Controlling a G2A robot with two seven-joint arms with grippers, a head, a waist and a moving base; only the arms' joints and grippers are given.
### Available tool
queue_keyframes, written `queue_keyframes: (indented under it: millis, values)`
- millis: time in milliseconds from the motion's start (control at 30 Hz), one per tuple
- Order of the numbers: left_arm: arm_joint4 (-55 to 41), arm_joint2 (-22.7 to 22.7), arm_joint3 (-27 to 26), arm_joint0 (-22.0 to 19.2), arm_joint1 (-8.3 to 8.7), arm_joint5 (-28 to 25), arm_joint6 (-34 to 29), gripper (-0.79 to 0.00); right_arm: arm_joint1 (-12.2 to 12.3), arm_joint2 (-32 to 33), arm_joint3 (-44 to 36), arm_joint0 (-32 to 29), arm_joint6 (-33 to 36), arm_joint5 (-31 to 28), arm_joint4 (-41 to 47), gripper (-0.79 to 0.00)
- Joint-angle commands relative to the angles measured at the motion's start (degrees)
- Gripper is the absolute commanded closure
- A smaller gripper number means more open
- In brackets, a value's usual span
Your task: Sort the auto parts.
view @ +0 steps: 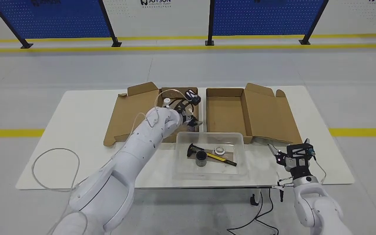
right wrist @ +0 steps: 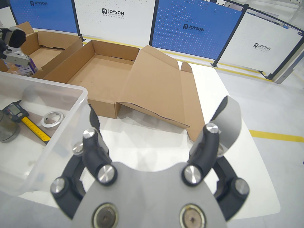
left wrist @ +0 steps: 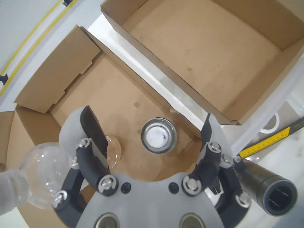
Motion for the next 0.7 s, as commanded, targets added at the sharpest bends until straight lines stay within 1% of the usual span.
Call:
queue_keyframes:
  millis: [0,167,267,333,433,567,667]
  values:
    - [0.2,-0.3,-1.6,-0.1,0.11,0.1,0.7,-0.785,0.0,0.0,0.0,0.0,0.0,0.0,0.0,-0.785]
    - [0.8,-1.6,-8.1,0.8,0.98,0.0,0.8,-0.785,0.0,0.0,0.0,0.0,0.0,0.0,0.0,-0.785]
    - [1.1,-3.0,-14.4,2.9,2.12,-0.8,-0.6,-0.785,0.0,0.0,0.0,0.0,0.0,0.0,0.0,-0.785]
    - [2.1,-4.1,-19.9,5.1,3.17,-1.4,-2.8,-0.785,0.0,0.0,0.0,0.0,0.0,0.0,0.0,-0.785]
    - [2.9,-6.6,-29.9,9.8,5.03,-2.3,-7.6,-0.785,0.0,0.0,0.0,0.0,0.0,0.0,0.0,-0.785]
    - [3.4,-10.4,-44.2,18.1,7.54,-3.4,-15.9,-0.782,0.0,0.0,0.0,0.0,0.0,0.0,0.0,-0.785]
    - [2.9,-12.9,-53.1,24.2,8.98,-3.9,-22.0,-0.757,0.0,0.0,0.0,0.0,0.0,0.0,0.0,-0.785]
